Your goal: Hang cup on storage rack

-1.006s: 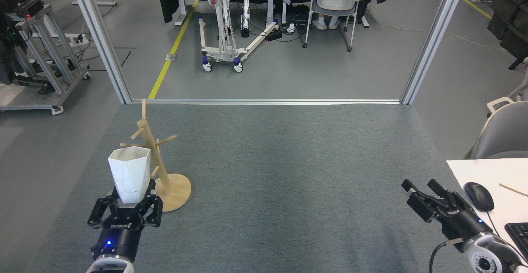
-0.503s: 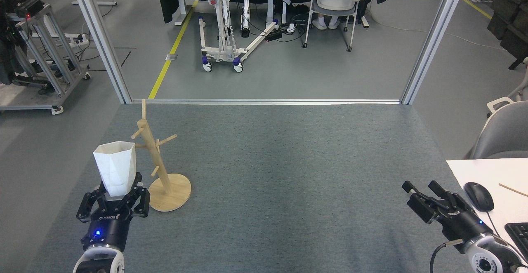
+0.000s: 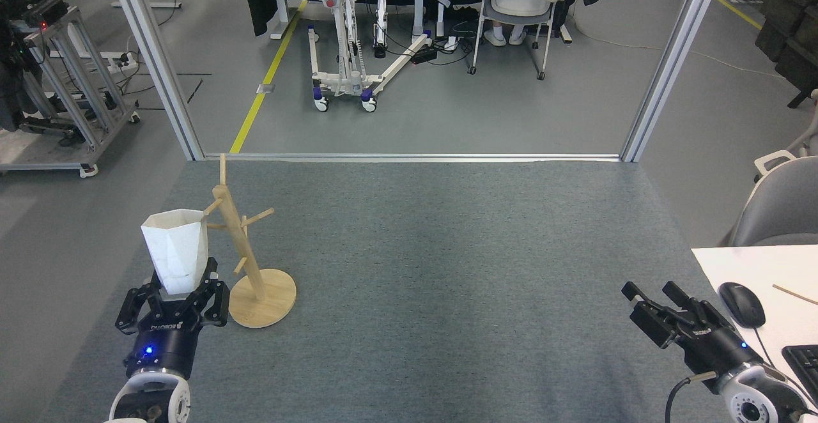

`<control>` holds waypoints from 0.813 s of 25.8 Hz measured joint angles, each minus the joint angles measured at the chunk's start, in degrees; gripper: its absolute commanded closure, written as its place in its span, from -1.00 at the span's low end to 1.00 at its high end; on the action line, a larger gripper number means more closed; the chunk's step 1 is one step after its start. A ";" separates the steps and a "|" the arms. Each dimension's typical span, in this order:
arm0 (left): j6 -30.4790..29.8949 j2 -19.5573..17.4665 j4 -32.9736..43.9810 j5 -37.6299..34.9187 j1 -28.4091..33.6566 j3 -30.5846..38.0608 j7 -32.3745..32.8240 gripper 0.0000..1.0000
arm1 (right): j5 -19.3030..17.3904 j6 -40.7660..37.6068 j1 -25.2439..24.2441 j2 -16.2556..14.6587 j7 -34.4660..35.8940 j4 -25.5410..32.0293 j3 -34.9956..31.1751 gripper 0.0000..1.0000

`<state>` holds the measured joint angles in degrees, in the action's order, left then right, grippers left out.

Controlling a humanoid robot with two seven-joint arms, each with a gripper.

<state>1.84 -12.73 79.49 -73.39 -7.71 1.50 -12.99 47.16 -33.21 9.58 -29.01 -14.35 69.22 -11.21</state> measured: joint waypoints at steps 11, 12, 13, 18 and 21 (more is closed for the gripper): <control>-0.93 -1.14 0.31 0.00 0.11 -0.05 0.10 0.66 | 0.44 0.00 0.12 0.16 -0.32 -0.05 0.12 -0.98; -1.06 -1.14 0.34 0.00 0.13 -0.07 0.07 0.66 | 0.60 0.00 0.13 0.23 -0.31 -0.05 0.13 -0.98; -1.12 -1.15 0.40 0.00 0.14 -0.10 0.01 0.66 | 0.74 0.00 0.15 0.27 -0.31 -0.06 0.15 -0.98; -1.32 -1.16 0.61 -0.02 0.23 -0.35 -0.04 0.65 | 1.17 0.00 0.52 0.83 -0.32 -0.08 0.22 -0.98; -1.34 -1.12 0.77 -0.03 0.23 -0.57 -0.05 0.65 | 1.37 0.07 0.70 1.02 -0.33 -0.11 0.22 -0.98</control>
<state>0.49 -13.85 80.26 -73.42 -7.48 0.92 -13.04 48.53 -33.14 10.28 -27.99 -14.67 69.11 -10.98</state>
